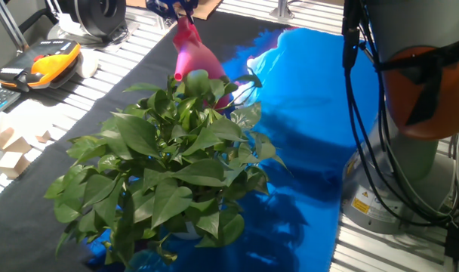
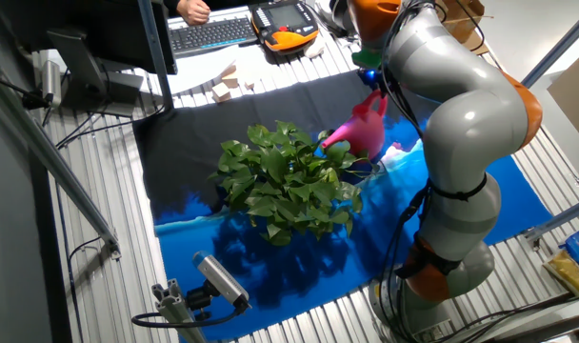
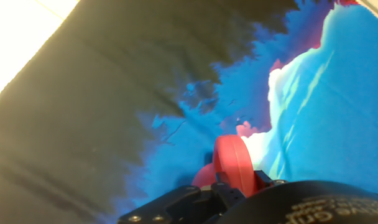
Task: Water the plant
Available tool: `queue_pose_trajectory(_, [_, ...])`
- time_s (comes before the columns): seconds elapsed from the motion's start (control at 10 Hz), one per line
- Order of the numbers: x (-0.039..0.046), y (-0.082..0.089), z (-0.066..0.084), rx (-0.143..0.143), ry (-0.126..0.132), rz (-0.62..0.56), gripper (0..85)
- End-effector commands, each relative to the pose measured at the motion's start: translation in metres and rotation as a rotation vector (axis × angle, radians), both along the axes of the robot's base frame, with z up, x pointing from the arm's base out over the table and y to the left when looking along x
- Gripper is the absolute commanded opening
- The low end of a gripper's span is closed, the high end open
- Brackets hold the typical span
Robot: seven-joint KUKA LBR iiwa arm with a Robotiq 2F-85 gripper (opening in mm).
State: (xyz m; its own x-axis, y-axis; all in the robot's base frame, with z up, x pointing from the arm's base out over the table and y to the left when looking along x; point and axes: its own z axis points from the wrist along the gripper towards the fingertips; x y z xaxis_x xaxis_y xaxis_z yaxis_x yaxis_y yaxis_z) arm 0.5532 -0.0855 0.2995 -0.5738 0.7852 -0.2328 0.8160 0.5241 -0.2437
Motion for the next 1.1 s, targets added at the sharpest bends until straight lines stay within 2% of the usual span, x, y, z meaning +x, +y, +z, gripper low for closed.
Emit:
queue_pose_trajectory(0.0, [-0.0028, -0.0010, 0.0016, -0.019, -0.001, -0.014, 0.0])
queue_pose_trajectory(0.1, [-0.0060, -0.0016, 0.0036, -0.039, 0.003, -0.022, 0.0])
queue_pose_trajectory(0.2, [-0.0086, -0.0018, 0.0050, -0.042, 0.001, -0.027, 0.0])
queue_pose_trajectory(0.3, [-0.0103, -0.0017, 0.0059, -0.057, 0.003, -0.033, 0.0])
queue_pose_trajectory(0.4, [-0.0118, -0.0015, 0.0068, -0.053, 0.002, -0.031, 0.0])
queue_pose_trajectory(0.5, [-0.0122, -0.0013, 0.0069, -0.027, -0.003, -0.018, 0.0])
queue_pose_trajectory(0.7, [-0.0118, -0.0012, 0.0067, -0.016, -0.001, -0.009, 0.0])
queue_pose_trajectory(0.9, [-0.0118, -0.0012, 0.0067, 0.029, -0.007, 0.006, 0.0])
queue_pose_trajectory(1.0, [-0.0118, -0.0012, 0.0067, 0.041, -0.007, 0.023, 0.0])
